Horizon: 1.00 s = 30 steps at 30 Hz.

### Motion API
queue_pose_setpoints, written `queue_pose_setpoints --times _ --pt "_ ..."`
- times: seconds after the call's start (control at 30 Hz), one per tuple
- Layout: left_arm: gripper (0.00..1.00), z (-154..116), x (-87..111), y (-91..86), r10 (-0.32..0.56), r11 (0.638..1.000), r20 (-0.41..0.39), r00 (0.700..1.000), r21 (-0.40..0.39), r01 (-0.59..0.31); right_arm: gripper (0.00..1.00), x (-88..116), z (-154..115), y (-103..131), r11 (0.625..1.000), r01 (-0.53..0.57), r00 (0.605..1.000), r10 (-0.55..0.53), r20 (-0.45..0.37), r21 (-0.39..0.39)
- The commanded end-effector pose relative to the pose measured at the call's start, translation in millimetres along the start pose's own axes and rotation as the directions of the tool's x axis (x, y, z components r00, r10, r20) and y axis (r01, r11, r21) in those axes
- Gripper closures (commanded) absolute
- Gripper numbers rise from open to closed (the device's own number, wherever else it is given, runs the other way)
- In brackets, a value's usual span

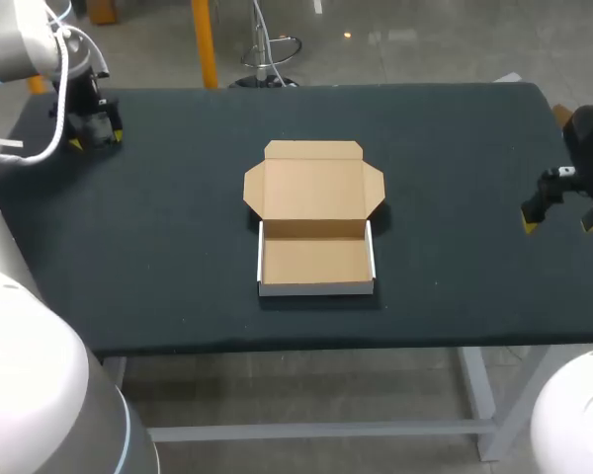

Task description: Assemble the packaging by folding the flat box into shape, placing the metal phone stand inside, and closing the box properly

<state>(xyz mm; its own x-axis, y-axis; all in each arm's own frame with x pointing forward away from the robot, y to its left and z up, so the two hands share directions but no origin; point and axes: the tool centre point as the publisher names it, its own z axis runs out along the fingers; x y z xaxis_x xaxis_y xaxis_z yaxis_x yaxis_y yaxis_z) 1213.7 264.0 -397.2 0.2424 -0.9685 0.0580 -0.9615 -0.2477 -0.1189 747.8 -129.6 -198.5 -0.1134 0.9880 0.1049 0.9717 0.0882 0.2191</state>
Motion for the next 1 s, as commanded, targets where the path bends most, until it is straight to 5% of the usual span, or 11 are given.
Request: queue_pose_setpoints --times 0.03,0.13,0.2,0.27,0.37,1.0 --pt "0.16 5.2 2.1 -10.7 0.002 0.998 0.008 1.000 -0.061 -0.001 0.00 0.0 -2.6 -0.4 1.000 0.000 1.000 0.000 0.000 0.004" --pt "0.20 5.5 2.4 -12.8 0.004 0.998 0.012 1.000 -0.060 -0.003 0.00 0.0 -2.6 -0.4 1.000 0.000 1.000 0.000 0.000 0.004" --pt "0.31 5.6 2.5 -14.0 0.005 0.998 0.015 1.000 -0.059 -0.004 0.00 0.0 -2.6 -0.4 1.000 0.000 1.000 0.000 0.000 0.004" --pt "0.53 5.9 2.4 -14.9 0.005 0.998 0.019 1.000 -0.060 -0.004 0.00 0.0 -2.6 -0.4 1.000 0.000 1.000 0.000 0.000 0.004" --pt "1.00 5.9 2.0 -15.4 0.004 0.998 0.019 1.000 -0.060 -0.003 0.00 0.0 -2.6 -0.4 1.000 0.000 1.000 0.000 0.000 0.004" --pt "1.00 -38.5 5.3 27.5 0.068 0.996 -0.008 0.998 0.054 -0.067 0.00 0.0 -2.6 -0.4 1.000 0.000 1.000 0.000 0.000 0.004"
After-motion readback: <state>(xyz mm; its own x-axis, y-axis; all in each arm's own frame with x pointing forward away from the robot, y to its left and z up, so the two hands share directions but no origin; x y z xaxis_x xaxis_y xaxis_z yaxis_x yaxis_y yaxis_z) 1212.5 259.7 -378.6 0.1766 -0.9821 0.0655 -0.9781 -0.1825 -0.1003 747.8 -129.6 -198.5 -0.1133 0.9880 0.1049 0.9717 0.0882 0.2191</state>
